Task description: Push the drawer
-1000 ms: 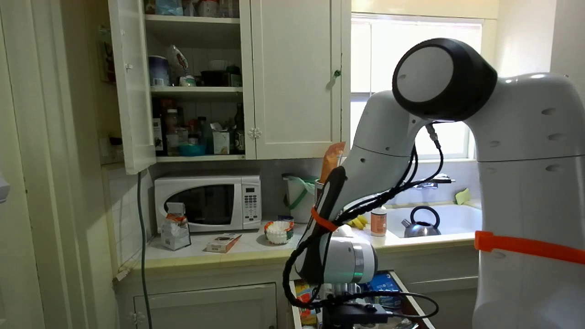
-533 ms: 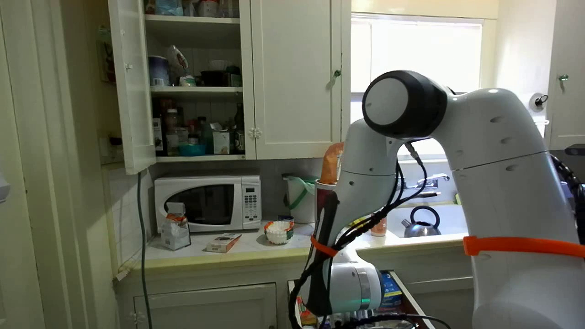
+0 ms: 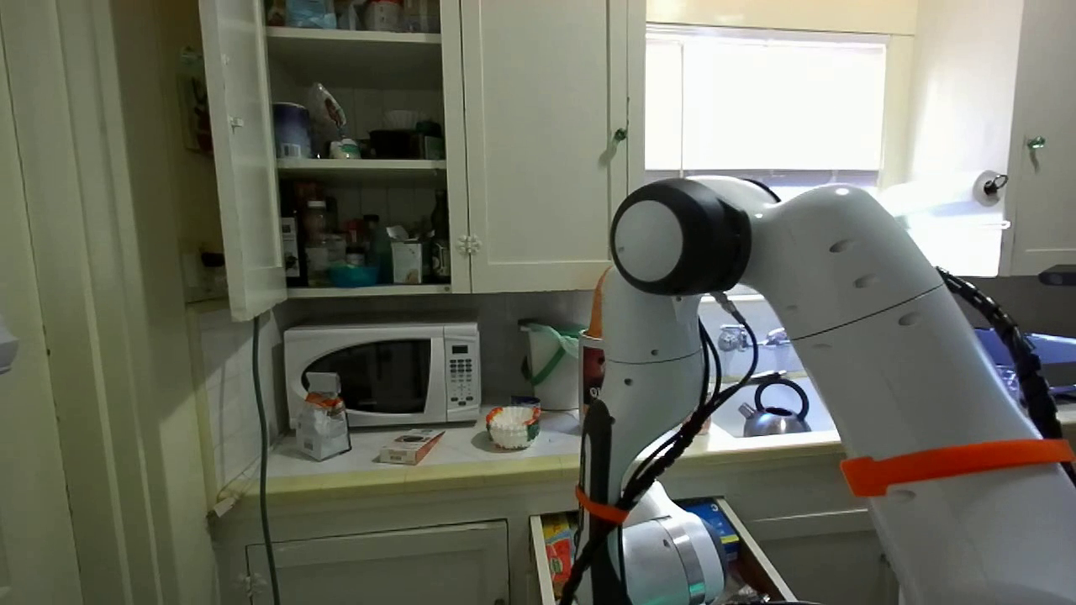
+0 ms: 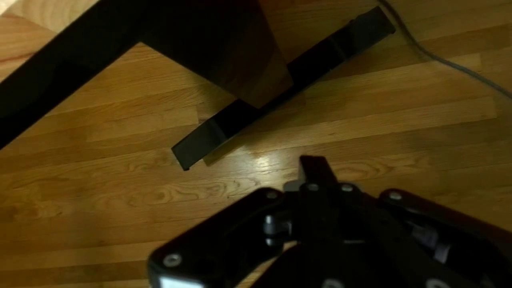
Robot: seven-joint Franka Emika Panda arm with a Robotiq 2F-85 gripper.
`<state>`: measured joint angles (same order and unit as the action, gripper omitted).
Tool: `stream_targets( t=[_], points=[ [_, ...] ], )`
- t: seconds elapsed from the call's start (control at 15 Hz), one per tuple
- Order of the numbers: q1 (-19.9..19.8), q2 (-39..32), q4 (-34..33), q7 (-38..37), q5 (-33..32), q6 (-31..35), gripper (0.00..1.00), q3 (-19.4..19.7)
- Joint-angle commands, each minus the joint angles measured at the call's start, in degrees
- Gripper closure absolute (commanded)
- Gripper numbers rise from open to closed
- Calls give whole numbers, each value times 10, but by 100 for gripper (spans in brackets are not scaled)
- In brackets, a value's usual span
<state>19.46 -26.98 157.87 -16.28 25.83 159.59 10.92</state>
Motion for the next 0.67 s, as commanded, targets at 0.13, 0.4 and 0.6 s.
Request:
stream_targets(
  t=[0.13,0.4,0.6],
  points=[
    [132,-64,0,-23,54,81,100,93],
    [153,-78,0,27,147,155,100,85],
    [152,-80,0,77,226,188,100,61]
  ],
)
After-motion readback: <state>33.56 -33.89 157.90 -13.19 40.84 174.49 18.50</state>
